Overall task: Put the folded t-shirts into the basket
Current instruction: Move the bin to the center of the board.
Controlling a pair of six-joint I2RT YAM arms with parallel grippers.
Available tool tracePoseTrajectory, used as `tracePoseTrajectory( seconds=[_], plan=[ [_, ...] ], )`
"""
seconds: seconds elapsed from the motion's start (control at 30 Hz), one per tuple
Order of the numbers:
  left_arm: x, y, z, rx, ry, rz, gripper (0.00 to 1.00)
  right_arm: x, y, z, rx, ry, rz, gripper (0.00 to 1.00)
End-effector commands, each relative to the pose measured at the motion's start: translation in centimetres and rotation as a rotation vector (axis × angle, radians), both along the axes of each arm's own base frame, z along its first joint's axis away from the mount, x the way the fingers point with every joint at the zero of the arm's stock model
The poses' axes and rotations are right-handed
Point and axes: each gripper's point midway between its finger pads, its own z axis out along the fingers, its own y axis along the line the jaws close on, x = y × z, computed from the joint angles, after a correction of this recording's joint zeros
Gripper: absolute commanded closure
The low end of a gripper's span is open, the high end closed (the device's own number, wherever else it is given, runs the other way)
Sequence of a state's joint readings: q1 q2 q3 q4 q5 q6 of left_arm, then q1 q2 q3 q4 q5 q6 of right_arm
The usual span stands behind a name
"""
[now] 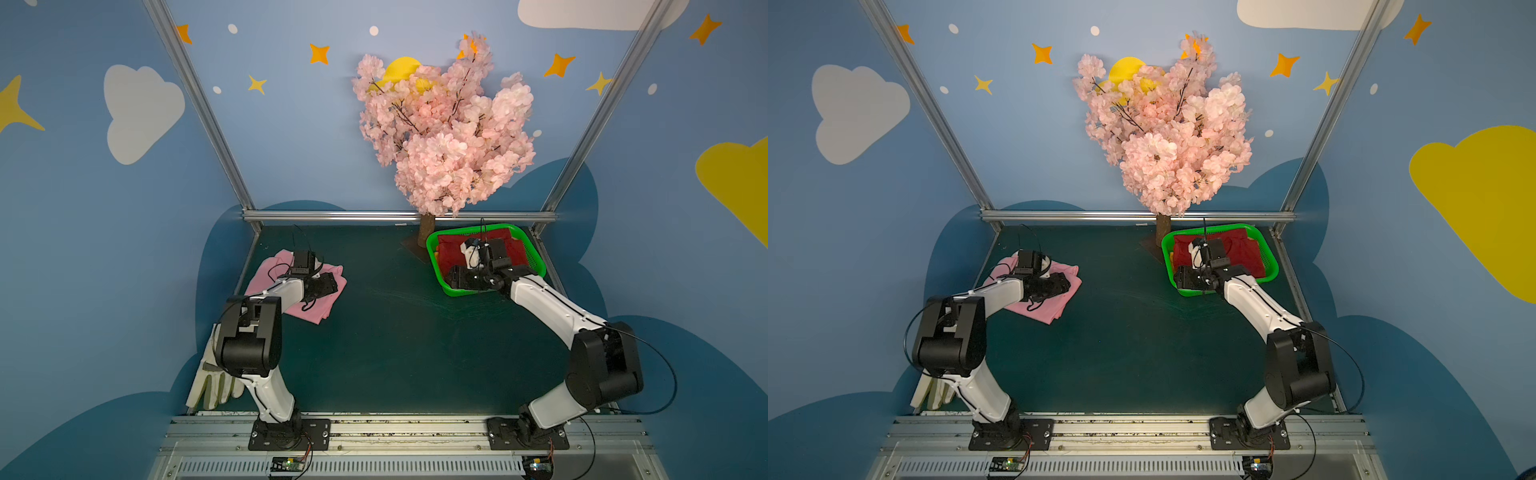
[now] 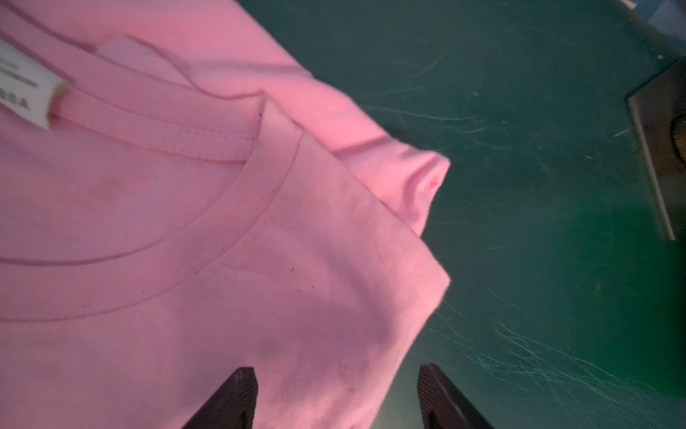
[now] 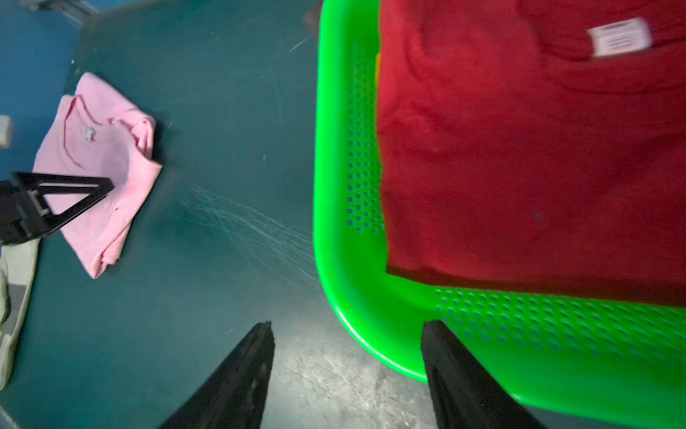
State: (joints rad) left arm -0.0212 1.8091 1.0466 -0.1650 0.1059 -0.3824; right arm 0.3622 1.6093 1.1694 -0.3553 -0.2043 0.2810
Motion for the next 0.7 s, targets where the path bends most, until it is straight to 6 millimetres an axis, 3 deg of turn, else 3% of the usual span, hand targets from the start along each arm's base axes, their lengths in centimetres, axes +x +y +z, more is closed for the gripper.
tracePoseTrajectory(
  seconds=[0.0, 0.17, 0.27, 0.53, 0.67],
  plan=[
    [-1.0, -0.8, -0.9, -0.060, 0.052, 0.003, 0.28, 1.3, 2.2, -0.9, 0.035, 0.005, 0.044, 0.32],
    [-3.0, -2.8, -2.5, -0.152, 0.080, -0.016, 0.28, 0.2, 4.6, -3.2, 0.011, 0.064, 0.097, 0.32],
    [-4.5, -5.8, -2.6, -0.238, 0.084, -0.051, 0.28, -0.7, 6.1, -3.3, 0.019, 0.074, 0.131, 0.32],
    [-9.6, -15.6, -2.2, -0.325, 0.066, -0.150, 0.28, -1.1, 8.8, -0.8, 0.131, 0.073, 0.192, 0.32],
    [-10.9, -19.2, -0.1, -0.381, 0.025, -0.211, 0.28, -1.4, 7.3, 1.0, 0.075, 0.032, 0.169, 0.33]
  ],
)
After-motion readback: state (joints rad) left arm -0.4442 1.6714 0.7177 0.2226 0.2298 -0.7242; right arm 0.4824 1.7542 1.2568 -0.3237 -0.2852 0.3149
